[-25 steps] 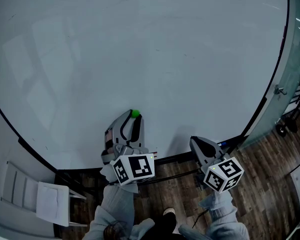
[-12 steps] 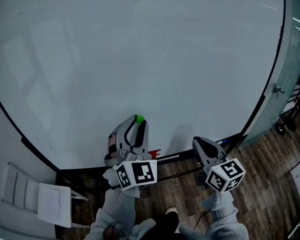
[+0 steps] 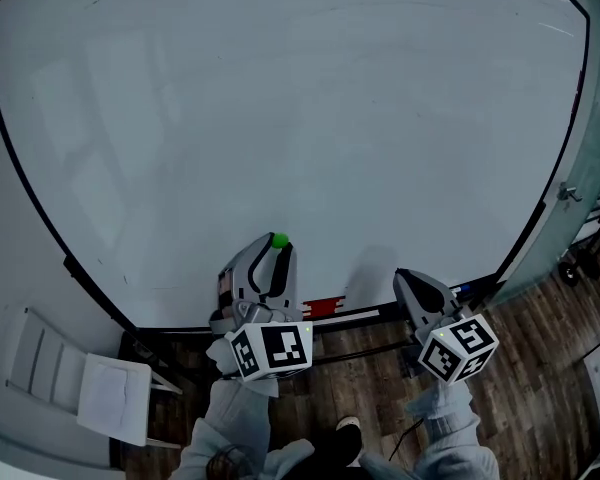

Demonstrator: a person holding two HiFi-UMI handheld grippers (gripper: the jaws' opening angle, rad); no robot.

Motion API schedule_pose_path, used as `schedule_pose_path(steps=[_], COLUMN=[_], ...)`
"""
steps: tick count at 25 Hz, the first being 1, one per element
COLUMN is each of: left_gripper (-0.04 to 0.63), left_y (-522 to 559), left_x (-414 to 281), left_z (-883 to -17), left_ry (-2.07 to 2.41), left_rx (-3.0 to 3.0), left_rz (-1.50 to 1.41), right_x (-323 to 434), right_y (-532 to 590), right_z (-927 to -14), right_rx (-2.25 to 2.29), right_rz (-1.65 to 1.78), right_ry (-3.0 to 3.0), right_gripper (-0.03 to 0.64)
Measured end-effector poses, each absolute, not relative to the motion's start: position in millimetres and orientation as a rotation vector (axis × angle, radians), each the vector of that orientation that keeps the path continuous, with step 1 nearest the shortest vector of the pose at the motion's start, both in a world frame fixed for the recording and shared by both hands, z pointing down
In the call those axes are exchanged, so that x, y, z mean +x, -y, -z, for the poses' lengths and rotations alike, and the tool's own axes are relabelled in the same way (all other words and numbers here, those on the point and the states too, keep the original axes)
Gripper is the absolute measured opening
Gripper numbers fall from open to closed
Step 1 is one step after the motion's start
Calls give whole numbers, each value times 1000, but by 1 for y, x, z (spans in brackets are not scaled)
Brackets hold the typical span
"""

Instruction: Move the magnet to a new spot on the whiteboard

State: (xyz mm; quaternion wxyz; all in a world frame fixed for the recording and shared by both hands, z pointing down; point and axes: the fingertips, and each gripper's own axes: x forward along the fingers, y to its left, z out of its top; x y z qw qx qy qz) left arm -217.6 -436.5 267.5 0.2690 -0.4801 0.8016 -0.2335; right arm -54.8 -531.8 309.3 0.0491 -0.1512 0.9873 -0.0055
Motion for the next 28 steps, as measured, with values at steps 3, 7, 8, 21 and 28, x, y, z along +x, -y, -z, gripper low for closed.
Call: schedule_pose_path(steps=[3, 7, 8, 21, 28], left_gripper=[123, 123, 123, 123, 123], left_y=[417, 394, 389, 327, 299], left_x=[-227, -235, -236, -300, -342], left_z=[-271, -276, -278, -262, -230], left_ry=[-2184, -2216, -2228, -2327, -2379], left_rx=[-1299, -1312, -1321, -1266, -1170], left_rz=[625, 609, 598, 533, 452], right_x=[-65, -76, -77, -127, -166], right_y=[514, 491, 487, 449, 435], right_z=[-308, -309, -310, -292, -250], right_rx=[-432, -385, -374, -237, -150], right_rz=[12, 3, -4, -45, -137], right_ry=[-3005, -3010, -3015, -3004, -2936], right_gripper=[28, 28, 28, 28, 28])
